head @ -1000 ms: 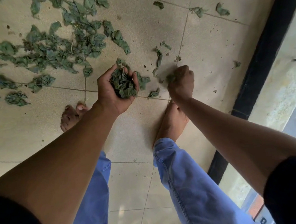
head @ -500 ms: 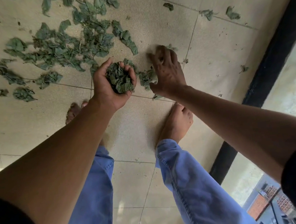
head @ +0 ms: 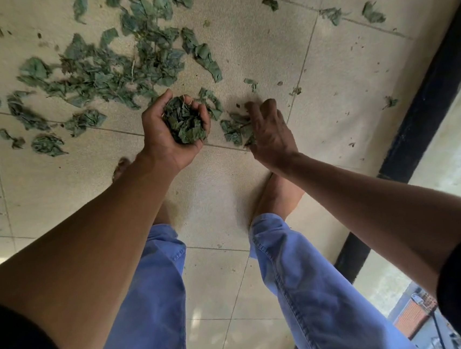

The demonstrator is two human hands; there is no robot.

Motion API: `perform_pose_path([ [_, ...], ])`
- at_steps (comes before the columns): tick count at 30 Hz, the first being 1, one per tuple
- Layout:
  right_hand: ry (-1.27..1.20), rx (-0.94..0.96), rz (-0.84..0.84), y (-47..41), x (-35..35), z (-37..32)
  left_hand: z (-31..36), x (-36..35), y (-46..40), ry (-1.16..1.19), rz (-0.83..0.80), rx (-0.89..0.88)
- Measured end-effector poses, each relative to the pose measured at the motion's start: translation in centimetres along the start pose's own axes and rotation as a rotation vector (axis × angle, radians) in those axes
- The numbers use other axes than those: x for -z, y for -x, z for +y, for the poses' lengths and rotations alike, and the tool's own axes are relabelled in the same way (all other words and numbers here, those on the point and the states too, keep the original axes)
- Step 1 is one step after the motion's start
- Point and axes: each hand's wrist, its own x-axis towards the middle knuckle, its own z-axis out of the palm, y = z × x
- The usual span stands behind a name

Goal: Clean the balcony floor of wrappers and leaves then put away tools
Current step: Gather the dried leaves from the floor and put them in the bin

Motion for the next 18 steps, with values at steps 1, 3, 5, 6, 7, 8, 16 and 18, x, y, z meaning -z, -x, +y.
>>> perform_pose_path([
  [1,-0.063,0.004,0.009,-0.2,-0.3,-0.4,0.1,-0.1,0.0,-0.004,0.002,-0.002],
  [3,-0.151,-0.006,0.04,-0.7,-0.7,-1.6,0.3,-0.3,0.1,-0.005,0.005,-0.005],
  [5,-0.212,-0.033,0.065,-1.4,-0.7,-3.0,0.4,-0.3,0.2,-0.01,0.004,-0.003],
  [6,-0.238,-0.041,0.069,-1.8,-0.6,-3.6,0.5,-0.3,0.3,-0.011,0.002,0.0],
  [7,-0.258,-0.046,0.072,-2.2,-0.3,-4.1,0.6,-0.3,0.4,-0.009,0.0,0.002],
  [8,-0.263,-0.052,0.076,-2.5,-0.1,-4.5,0.7,-0.2,0.5,-0.005,0.0,0.003],
  [16,0.069,-0.041,0.027,-2.5,0.8,-7.1,1.8,0.7,1.8,-0.001,0.004,-0.021],
  [18,0.034,-0.065,0.025,-2.6,0.2,-7.7,1.9,0.8,1.8,0.0,0.005,-0.024],
])
